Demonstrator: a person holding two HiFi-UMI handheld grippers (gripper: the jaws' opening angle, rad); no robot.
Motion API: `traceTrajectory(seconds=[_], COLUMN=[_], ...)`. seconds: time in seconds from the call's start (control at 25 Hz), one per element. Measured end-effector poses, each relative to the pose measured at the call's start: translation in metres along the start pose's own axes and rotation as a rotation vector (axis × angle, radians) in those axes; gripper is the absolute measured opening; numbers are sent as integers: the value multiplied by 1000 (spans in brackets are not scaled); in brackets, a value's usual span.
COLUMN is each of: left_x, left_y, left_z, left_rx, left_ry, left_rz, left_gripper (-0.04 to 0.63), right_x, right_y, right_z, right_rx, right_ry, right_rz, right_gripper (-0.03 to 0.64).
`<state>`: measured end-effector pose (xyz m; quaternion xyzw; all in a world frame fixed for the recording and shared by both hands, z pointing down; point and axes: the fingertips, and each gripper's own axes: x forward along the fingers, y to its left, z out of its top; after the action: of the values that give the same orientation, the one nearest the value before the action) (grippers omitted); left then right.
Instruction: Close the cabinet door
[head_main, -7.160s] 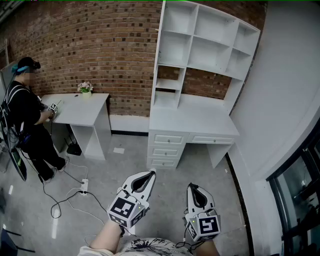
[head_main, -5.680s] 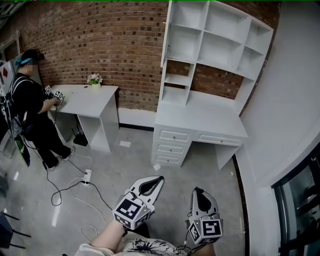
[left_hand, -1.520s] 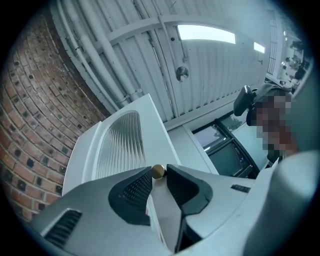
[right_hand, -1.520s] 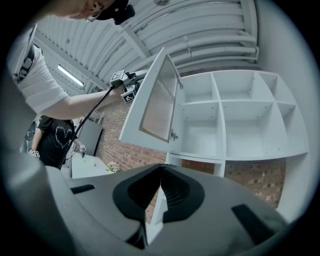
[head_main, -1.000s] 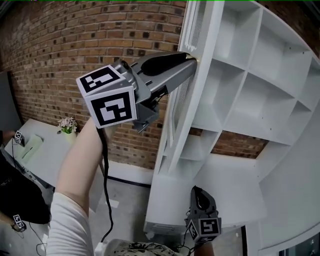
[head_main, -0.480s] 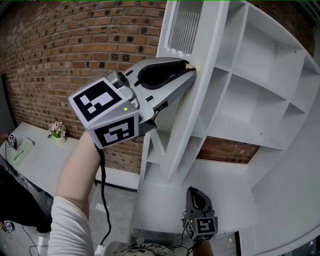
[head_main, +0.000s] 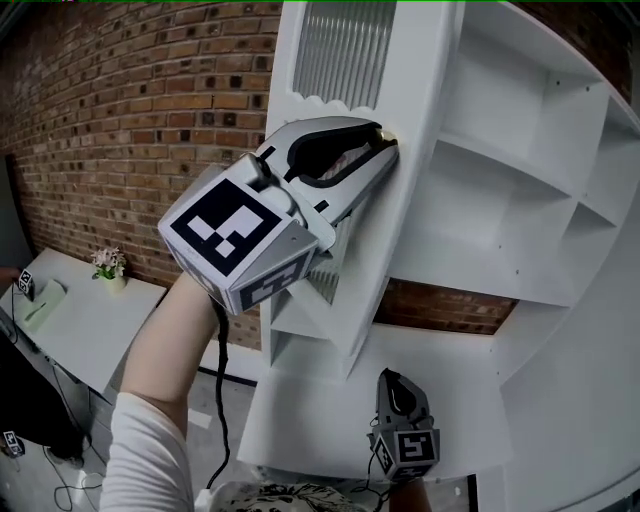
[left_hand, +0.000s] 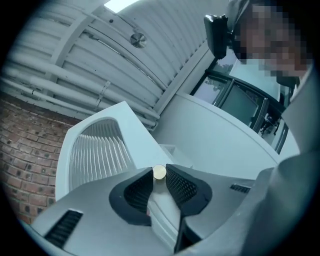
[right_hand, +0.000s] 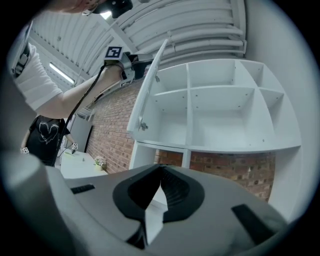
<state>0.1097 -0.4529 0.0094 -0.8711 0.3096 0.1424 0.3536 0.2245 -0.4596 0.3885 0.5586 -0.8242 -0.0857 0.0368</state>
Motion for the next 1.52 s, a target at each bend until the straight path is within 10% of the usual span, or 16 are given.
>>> traceTrajectory(seconds=[1.52], left_x=[166], left_y=[34], left_z=[-133], left_rx=[246], left_ry=[205], left_rz=[365], left_gripper=[92], right_x=[68], right_y=[-153], right_z=[-55], right_rx=[26], right_ry=[-8], right_rz=[189], right_gripper=[8])
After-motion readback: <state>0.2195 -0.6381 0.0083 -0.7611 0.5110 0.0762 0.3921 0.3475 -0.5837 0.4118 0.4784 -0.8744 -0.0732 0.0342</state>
